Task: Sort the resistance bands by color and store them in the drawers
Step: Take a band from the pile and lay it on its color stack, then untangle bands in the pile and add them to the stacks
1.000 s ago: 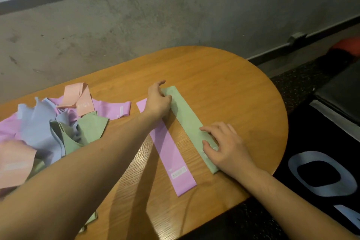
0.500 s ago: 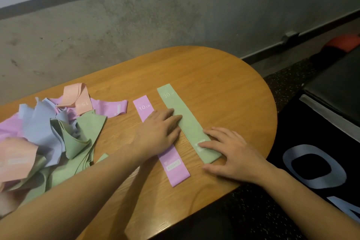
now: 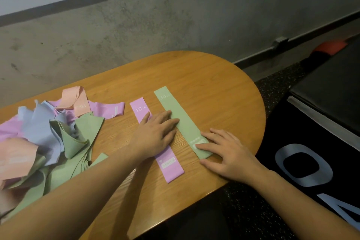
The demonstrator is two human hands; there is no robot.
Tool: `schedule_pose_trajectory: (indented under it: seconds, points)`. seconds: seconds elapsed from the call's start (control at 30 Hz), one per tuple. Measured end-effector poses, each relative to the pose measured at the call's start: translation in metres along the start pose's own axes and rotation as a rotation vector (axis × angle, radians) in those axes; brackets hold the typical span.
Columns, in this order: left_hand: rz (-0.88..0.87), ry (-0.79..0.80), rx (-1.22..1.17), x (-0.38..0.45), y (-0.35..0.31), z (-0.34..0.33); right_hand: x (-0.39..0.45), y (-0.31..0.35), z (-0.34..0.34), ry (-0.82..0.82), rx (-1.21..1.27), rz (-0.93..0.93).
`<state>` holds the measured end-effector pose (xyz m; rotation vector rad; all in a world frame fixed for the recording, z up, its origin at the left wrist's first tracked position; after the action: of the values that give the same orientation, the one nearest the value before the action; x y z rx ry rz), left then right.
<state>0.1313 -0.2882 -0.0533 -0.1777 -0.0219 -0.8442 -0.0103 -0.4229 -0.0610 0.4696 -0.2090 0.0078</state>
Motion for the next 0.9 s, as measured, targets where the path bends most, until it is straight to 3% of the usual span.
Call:
schedule_pose_trajectory:
  seconds: [0.13, 0.4, 0.57, 0.9]
  points:
    - [0.01, 0.022, 0.021, -0.003, 0.002, 0.005, -0.002, 0.002, -0.002, -0.004, 0.014, 0.021]
    - [0.036, 0.057, -0.011, -0.005, -0.005, 0.003, -0.004, 0.005, 0.005, -0.159, 0.019, 0.014]
    - [0.016, 0.002, -0.057, -0.024, 0.002, 0.01, -0.003, 0.007, 0.005, -0.075, 0.025, -0.052]
    - [0.072, -0.232, -0.117, -0.106, 0.063, 0.04, 0.008, 0.055, 0.003, -0.238, 0.164, -0.018]
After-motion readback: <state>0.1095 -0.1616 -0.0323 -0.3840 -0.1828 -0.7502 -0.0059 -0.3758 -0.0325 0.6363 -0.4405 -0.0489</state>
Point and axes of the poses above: each hand's wrist, its own x-axis towards the middle knuckle, its own z-axis out of the back of the hand, y = z × x, the point moved 10 cm from there along x, towards the middle knuckle, and after that the axes turned 11 degrees about -y, right-handed, at the moved point
